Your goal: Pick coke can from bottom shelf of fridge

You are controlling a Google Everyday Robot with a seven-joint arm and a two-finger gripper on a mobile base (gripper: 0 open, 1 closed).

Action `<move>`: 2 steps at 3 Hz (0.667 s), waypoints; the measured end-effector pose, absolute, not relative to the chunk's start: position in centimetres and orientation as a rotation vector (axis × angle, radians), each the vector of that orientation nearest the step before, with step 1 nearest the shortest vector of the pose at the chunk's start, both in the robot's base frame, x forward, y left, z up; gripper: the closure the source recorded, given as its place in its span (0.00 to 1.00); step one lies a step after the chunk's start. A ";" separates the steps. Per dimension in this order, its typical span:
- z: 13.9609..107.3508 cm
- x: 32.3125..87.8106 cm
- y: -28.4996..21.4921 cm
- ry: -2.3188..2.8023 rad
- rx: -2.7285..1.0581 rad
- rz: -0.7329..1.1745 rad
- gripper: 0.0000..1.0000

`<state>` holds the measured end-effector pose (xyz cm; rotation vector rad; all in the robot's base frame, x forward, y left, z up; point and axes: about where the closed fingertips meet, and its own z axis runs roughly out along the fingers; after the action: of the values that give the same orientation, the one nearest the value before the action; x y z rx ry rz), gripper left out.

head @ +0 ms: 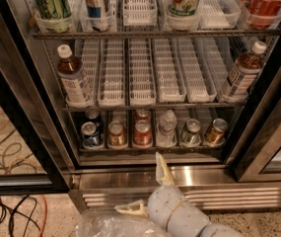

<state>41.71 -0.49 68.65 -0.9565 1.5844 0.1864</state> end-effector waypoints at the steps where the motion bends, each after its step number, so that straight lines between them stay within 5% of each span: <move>1: 67.9 43.1 -1.9 1.569 -0.881 0.142 0.00; 2: 67.9 43.1 -1.9 1.569 -0.880 0.143 0.00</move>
Offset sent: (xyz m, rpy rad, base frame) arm 0.0133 -0.0139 -0.0067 0.0240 -0.0446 -0.0624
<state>43.06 -1.91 67.94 -0.8802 1.5692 0.1432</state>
